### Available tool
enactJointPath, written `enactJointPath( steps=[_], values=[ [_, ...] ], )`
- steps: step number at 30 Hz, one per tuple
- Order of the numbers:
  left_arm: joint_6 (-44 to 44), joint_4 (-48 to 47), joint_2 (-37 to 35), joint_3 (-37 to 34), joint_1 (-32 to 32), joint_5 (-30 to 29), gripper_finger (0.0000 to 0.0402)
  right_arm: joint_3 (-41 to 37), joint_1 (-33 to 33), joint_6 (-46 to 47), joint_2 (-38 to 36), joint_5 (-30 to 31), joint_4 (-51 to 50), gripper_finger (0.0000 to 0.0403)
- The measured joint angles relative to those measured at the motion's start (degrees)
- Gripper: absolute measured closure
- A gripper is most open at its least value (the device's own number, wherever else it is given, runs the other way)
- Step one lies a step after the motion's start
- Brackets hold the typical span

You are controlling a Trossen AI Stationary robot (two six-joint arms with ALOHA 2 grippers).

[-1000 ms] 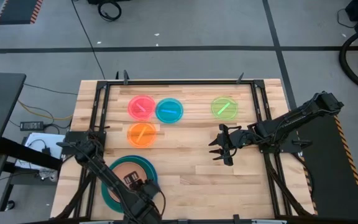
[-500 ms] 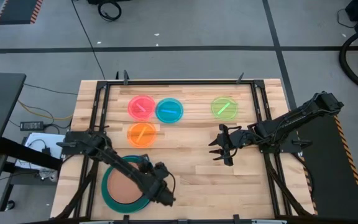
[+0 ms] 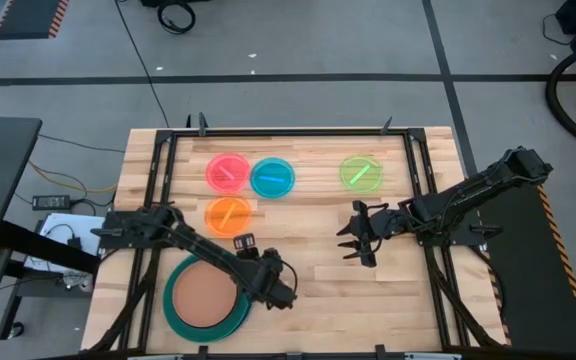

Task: Stack plastic plates
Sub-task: Stack the orange plate on top of the light orange plate

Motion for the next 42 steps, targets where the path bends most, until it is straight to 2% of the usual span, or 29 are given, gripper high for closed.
enactJointPath(
  steps=[7,12,18,23,30,42],
  values=[
    [4.8,0.8,-0.3,-1.6,1.7,-1.1,0.0258,0.0,0.9,-0.1,0.0,-0.1,0.0,0.0250],
    [4.8,6.2,-6.5,-11.3,3.3,-1.2,0.0258,0.0,0.9,-0.1,0.0,-0.1,-0.3,0.0250],
    [1.9,19.5,-17.0,-24.0,5.2,-2.1,0.0258,0.0,0.9,-0.3,0.0,0.5,-0.2,0.0250],
    [-1.4,24.5,-21.6,-31.4,7.6,-2.1,0.0258,0.0,0.7,-0.5,0.0,1.3,0.2,0.0250],
    [-2.1,27.2,-20.2,-33.3,8.9,-2.3,0.0258,0.0,0.7,-0.5,0.0,1.4,0.3,0.0250],
    [-1.1,25.5,-14.5,-33.2,9.1,-3.9,0.0258,0.0,0.7,-0.5,0.0,1.5,0.5,0.0250]
  ],
)
